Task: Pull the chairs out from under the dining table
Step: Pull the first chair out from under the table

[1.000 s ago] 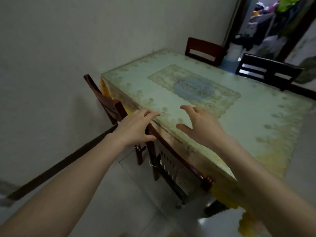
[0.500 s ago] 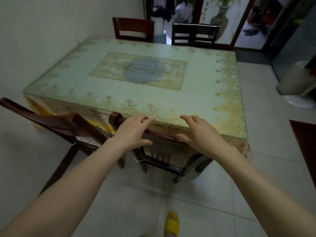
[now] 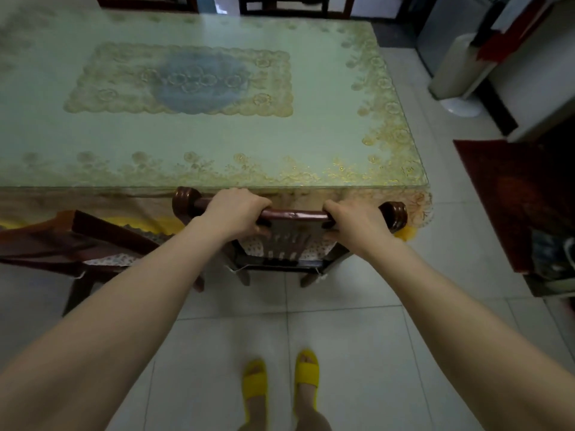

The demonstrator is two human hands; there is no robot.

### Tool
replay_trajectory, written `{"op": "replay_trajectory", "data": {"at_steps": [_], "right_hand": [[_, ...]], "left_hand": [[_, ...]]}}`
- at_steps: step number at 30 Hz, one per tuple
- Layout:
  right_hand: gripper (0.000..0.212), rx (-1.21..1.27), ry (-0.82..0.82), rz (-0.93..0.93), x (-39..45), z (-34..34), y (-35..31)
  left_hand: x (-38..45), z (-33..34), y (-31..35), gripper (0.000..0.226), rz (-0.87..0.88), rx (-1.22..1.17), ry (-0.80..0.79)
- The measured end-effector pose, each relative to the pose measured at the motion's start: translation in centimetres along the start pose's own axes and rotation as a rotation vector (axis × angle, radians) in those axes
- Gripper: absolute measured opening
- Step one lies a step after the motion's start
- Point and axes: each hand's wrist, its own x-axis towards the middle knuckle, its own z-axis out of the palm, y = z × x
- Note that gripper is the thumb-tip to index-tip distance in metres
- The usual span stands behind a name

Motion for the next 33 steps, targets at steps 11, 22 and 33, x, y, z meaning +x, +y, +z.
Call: {"op": "replay_trajectory", "data": {"at_steps": [11,22,33], "right_hand": [[0.029,-0.043,0.02,0.046,0.7,0.2,-0.1],[0.02,-0.061,0.007,0.015,-1.2,0.2,-1.0],[0.019,-0.051,0.085,-0.006,-3.5,1.0,-1.2]], "left_hand": [[-0.3,0.3,0.2,0.027,0.04,0.031,0.091],[-2.4,1.0,0.8,0.028,0.084,0.033,0.139],[-4.0,1.7,1.8,0.03,0.091,0.07,0.168]]}}
